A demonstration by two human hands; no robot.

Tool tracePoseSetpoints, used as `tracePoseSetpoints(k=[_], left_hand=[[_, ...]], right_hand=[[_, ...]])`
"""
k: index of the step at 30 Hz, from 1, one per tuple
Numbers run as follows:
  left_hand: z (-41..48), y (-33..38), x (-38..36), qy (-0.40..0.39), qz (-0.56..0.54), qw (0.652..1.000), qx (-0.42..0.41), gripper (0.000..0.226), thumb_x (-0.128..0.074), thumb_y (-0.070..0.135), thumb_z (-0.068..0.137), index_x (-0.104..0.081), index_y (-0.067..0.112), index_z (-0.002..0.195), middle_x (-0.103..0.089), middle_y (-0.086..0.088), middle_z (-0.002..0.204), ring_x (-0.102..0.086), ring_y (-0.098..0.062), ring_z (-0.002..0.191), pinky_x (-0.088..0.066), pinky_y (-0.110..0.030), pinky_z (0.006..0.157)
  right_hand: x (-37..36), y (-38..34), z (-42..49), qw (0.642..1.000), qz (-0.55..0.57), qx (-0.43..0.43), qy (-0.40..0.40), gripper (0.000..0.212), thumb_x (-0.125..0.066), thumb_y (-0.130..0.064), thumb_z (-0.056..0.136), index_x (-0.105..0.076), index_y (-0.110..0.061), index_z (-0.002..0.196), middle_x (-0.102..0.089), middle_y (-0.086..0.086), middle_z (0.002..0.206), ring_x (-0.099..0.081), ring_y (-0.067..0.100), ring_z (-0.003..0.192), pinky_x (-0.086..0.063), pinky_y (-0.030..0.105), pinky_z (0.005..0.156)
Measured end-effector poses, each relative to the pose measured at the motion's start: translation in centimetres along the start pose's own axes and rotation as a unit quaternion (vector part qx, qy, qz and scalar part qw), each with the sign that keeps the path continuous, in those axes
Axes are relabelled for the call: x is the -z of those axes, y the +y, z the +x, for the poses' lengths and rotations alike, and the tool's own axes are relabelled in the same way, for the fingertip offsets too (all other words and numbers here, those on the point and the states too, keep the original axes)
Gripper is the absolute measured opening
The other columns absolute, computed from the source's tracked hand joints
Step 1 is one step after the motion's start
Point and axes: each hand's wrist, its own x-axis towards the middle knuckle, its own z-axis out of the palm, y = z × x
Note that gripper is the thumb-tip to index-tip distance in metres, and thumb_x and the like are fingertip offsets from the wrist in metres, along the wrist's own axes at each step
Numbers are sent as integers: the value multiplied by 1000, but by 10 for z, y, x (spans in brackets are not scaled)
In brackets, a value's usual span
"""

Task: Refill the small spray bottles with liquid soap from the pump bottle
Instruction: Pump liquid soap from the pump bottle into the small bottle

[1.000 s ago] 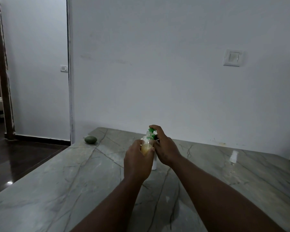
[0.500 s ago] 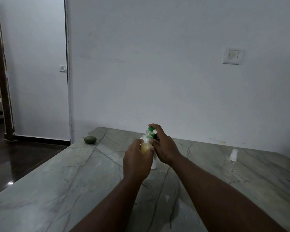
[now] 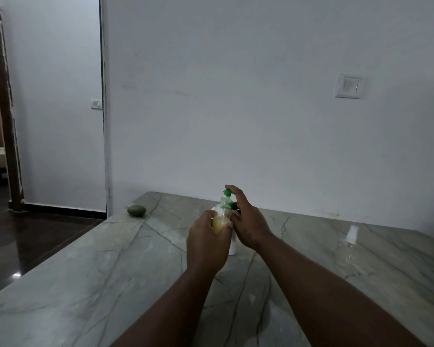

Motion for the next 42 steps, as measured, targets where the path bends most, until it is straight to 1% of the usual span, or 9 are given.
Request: tracePoseSetpoints(k=[3, 8, 12, 18, 25, 29, 33, 38, 42], left_hand=[[0, -1, 0, 3, 0, 1000, -3, 30, -72, 36, 93, -65, 22, 119, -68, 8, 98, -65, -9, 85, -60, -36, 75], [1, -1, -1, 4, 1, 1000, -3, 29, -72, 37, 94, -65, 22, 117, -67, 9, 96, -64, -9, 84, -59, -36, 74], [0, -1, -1, 4, 3, 1000, -1, 30, -72, 38, 94, -64, 22, 118, -68, 7, 97, -65, -10, 85, -60, -38, 75], [1, -1, -2, 8, 5, 1000, -4, 31, -72, 38, 93, -64, 21, 118, -68, 7, 99, -64, -10, 86, -59, -34, 75], [1, -3, -3, 7, 10, 1000, -5, 32, -73, 38, 93, -64, 21, 118, -67, 8, 98, -64, -9, 84, -60, -35, 74], [1, -3, -2, 4, 8, 1000, -5, 30, -72, 38, 92, -65, 22, 117, -68, 8, 96, -64, -9, 83, -60, -37, 74], [0, -3, -2, 6, 11, 1000, -7, 27, -72, 38, 92, -65, 24, 114, -68, 9, 96, -64, -7, 82, -59, -34, 71], [0, -3, -2, 5, 8, 1000, -4, 29, -72, 40, 92, -64, 24, 115, -68, 10, 96, -65, -7, 83, -60, -36, 73], [1, -2, -2, 5, 7, 1000, -4, 28, -72, 39, 92, -64, 25, 114, -67, 10, 94, -64, -7, 81, -59, -33, 71]], right_hand=[[-1, 1, 1, 1000, 2, 1, 3, 53, -56, -24, 102, -35, -53, 141, -68, -3, 119, -66, 18, 100, -54, 37, 85], [-2, 1, 2, 1000, 1, -2, 2, 47, -56, -24, 101, -40, -52, 135, -67, -7, 110, -66, 16, 94, -54, 36, 80], [-1, 1, 0, 1000, -1, -2, -1, 52, -55, -25, 102, -37, -51, 142, -67, -4, 118, -65, 17, 100, -54, 37, 86], [0, 0, -1, 1000, -5, -1, -5, 62, -53, -20, 102, -29, -49, 151, -64, -2, 131, -64, 20, 109, -54, 42, 94], [-2, 3, 1, 1000, 6, -6, 4, 53, -54, -23, 102, -36, -51, 143, -67, -3, 119, -65, 18, 101, -53, 36, 85], [-4, 2, 2, 1000, 10, -16, 10, 46, -56, -23, 102, -42, -50, 136, -69, -3, 113, -67, 19, 101, -55, 39, 86], [-2, 1, -1, 1000, 6, -11, 3, 49, -54, -24, 103, -39, -49, 142, -68, -2, 119, -67, 21, 104, -55, 38, 87], [1, -1, -3, 1000, -6, -7, -10, 66, -51, -19, 105, -23, -49, 156, -61, -3, 138, -63, 19, 115, -52, 41, 99], [1, -1, -1, 1000, -3, -7, -6, 62, -52, -20, 104, -28, -50, 152, -64, -5, 131, -64, 17, 110, -53, 39, 94]])
